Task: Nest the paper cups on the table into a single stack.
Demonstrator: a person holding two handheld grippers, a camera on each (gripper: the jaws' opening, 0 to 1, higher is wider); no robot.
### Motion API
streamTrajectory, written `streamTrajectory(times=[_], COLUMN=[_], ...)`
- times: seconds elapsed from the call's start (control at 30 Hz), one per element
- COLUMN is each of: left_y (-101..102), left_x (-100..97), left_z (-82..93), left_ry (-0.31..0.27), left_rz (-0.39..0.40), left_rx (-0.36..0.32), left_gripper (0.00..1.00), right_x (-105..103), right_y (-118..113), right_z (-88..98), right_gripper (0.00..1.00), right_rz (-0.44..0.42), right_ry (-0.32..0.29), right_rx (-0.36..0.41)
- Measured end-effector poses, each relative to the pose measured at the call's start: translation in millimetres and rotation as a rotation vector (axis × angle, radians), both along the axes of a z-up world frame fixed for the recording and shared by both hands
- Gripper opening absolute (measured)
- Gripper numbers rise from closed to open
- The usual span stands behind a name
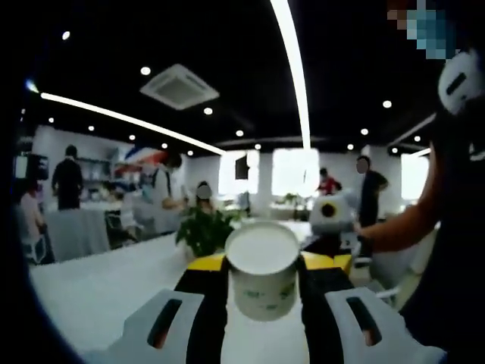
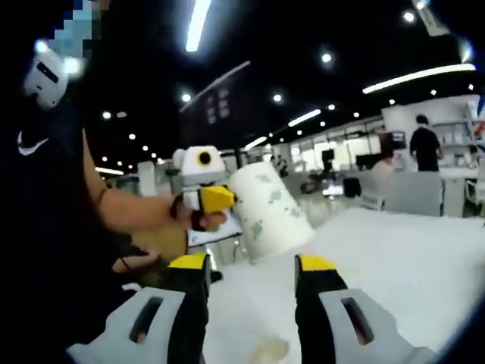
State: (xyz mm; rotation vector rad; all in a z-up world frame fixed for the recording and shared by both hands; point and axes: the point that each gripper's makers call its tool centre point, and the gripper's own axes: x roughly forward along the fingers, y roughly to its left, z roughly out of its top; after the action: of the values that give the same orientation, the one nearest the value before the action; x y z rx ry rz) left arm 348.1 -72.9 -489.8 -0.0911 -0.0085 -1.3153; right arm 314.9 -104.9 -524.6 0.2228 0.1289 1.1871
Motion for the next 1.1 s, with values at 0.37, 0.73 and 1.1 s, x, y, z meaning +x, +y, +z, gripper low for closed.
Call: streamTrajectory(times=[0.37, 0.73, 1.1], left_y=[8, 15, 25], left_x=[-16.0, -32.7, -34.2], left_z=[-17.3, -33.2, -28.6], left_ry=[0.027, 0.050, 0.066], left_rz=[-0.064, -0.133, -0.135], left_rx=[0.049, 0.072, 0.044], left_gripper=[0.34, 0.34, 0.33], right_x=[-7, -20, -28], right_y=[5, 16, 21], right_z=[-1.1, 3.5, 18.6], right_gripper=[0.29, 0.13, 0.04], right_rz=[0.083, 0.183, 0.238], right_ry=[0.063, 0.097, 0.092], right_rx=[0.006, 0.037, 0.054])
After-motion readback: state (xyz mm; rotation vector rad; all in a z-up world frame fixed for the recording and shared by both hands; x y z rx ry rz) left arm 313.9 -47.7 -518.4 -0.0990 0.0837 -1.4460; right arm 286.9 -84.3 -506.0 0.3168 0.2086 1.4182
